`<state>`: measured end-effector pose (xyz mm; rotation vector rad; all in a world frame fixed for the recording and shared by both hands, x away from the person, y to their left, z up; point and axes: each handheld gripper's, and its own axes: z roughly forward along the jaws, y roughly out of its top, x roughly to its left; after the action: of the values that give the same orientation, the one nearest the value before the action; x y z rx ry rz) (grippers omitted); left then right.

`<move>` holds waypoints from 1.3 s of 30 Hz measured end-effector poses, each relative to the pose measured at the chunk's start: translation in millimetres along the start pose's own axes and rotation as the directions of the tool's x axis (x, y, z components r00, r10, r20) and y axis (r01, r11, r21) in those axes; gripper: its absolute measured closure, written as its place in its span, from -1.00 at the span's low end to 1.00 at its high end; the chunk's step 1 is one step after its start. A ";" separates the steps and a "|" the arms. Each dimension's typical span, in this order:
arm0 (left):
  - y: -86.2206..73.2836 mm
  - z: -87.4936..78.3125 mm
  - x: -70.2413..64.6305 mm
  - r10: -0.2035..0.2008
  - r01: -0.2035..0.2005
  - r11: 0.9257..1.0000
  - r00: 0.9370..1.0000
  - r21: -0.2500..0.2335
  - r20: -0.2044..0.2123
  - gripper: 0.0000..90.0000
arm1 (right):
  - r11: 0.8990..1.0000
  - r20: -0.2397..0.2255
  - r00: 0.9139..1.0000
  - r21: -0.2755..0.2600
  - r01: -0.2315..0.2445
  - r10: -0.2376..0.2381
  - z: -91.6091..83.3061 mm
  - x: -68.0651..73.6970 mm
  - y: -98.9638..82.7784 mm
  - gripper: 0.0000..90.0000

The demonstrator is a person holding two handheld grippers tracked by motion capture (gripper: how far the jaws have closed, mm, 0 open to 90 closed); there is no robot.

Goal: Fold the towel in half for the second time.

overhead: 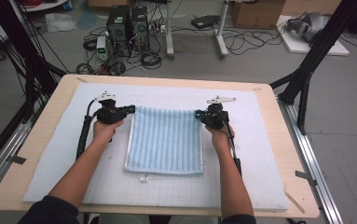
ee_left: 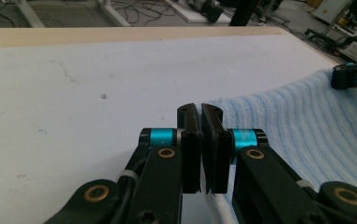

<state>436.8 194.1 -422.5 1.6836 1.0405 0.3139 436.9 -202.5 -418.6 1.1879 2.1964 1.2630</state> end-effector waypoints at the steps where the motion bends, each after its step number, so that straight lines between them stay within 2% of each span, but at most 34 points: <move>1: 0.5 -1.9 -1.3 -0.004 0.004 1.000 1.000 -0.001 0.011 0.91 | 1.000 -0.008 1.000 -0.004 -0.004 0.004 -1.9 0.3 -0.6 0.89; 6: 2.4 -12.8 -13.3 0.050 -0.050 0.999 0.998 -0.014 0.030 0.91 | 1.000 -0.042 0.999 -0.031 0.006 -0.007 -13.7 6.4 -4.4 0.89; 8: 4.7 -17.2 -16.5 0.055 -0.054 0.998 0.997 -0.025 0.048 0.91 | 0.999 -0.048 0.999 -0.044 0.021 -0.023 -19.0 8.9 -4.2 0.89; 14: 5.0 -30.6 -28.0 0.090 -0.085 0.994 0.993 -0.063 0.074 0.91 | 0.997 -0.071 0.997 -0.078 0.023 -0.029 -35.3 14.6 -3.8 0.89; 20: -6.7 -45.7 -33.6 0.108 -0.102 0.992 0.990 -0.076 0.088 0.91 | 0.994 -0.094 0.995 -0.107 0.033 -0.043 -49.9 21.5 -10.6 0.89; 25: -16.5 -58.6 -38.8 0.123 -0.112 0.989 0.987 -0.101 0.101 0.91 | 0.995 -0.115 0.991 -0.089 0.052 -0.062 -60.7 30.0 -18.6 0.89; 27: -20.4 -62.5 -40.6 0.130 -0.118 0.987 0.985 -0.107 0.110 0.91 | 0.991 -0.115 0.990 -0.113 0.069 -0.082 -65.6 34.4 -20.4 0.89; 33: -33.0 -73.5 -44.5 0.148 -0.134 0.985 0.981 -0.107 0.128 0.91 | 0.990 -0.138 0.985 -0.114 0.088 -0.104 -73.1 45.1 -30.3 0.89; 39: -49.0 -82.5 -47.4 0.156 -0.143 0.985 0.977 -0.096 0.148 0.90 | 0.990 -0.155 0.983 -0.119 0.080 -0.098 -82.5 49.9 -43.6 0.89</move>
<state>331.5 213.2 -420.3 1.6848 0.7771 0.3151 333.3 -218.7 -404.4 0.9641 2.2289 1.4698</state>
